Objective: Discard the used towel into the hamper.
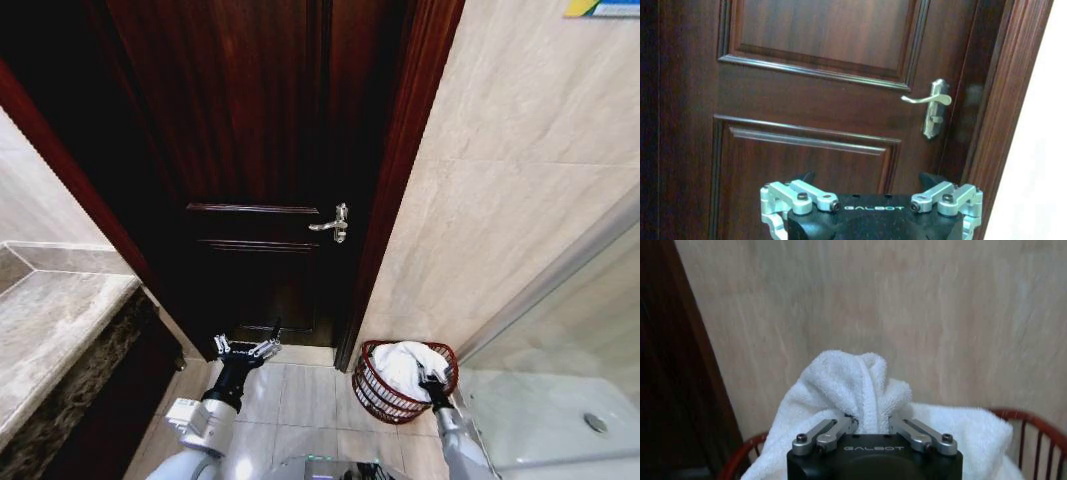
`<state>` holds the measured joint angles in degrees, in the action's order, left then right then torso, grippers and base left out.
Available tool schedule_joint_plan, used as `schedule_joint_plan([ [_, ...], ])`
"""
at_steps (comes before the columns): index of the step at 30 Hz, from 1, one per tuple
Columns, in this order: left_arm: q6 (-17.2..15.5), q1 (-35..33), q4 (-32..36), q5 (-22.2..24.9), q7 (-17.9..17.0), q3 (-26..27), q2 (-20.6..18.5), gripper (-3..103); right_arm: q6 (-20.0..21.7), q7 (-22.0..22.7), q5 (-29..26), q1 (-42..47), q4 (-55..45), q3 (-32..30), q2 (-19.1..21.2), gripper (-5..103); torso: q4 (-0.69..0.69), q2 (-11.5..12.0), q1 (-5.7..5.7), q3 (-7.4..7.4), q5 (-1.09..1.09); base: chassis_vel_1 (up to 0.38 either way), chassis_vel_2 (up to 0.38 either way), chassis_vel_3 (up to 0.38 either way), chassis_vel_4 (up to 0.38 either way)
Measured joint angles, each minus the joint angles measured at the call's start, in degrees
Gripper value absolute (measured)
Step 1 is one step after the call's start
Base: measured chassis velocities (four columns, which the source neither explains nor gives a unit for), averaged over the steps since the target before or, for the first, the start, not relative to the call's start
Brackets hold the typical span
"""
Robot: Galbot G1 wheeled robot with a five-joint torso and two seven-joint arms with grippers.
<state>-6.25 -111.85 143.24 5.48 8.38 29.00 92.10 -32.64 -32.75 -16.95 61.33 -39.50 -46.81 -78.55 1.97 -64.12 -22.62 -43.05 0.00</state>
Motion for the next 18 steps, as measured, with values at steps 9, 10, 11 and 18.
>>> schedule_joint_plan([
  [9,0.00,0.00,0.00,0.00,0.00,0.00,0.00,100,5.67,3.60,6.01,-4.50,5.63,-0.21,0.12,13,0.00,0.01,0.00,0.00,0.00,0.000,0.000,0.000,0.000],
  [10,0.00,0.00,0.00,0.00,0.00,0.00,0.00,100,7.03,4.04,6.91,-4.99,6.04,-0.21,0.24,13,-0.01,0.01,0.00,0.00,0.00,0.000,0.000,0.000,0.000],
  [11,0.00,0.00,0.00,0.00,0.00,0.00,0.00,100,7.03,4.04,6.91,-4.99,6.04,-0.21,0.24,13,-0.01,0.01,0.00,0.00,0.00,0.000,0.000,0.000,0.000],
  [18,0.00,0.00,0.00,0.00,0.00,0.00,0.00,100,14.07,5.13,11.53,-7.15,8.00,-0.29,1.21,13,0.00,0.01,0.00,0.00,0.00,0.000,0.000,0.000,0.000],
])
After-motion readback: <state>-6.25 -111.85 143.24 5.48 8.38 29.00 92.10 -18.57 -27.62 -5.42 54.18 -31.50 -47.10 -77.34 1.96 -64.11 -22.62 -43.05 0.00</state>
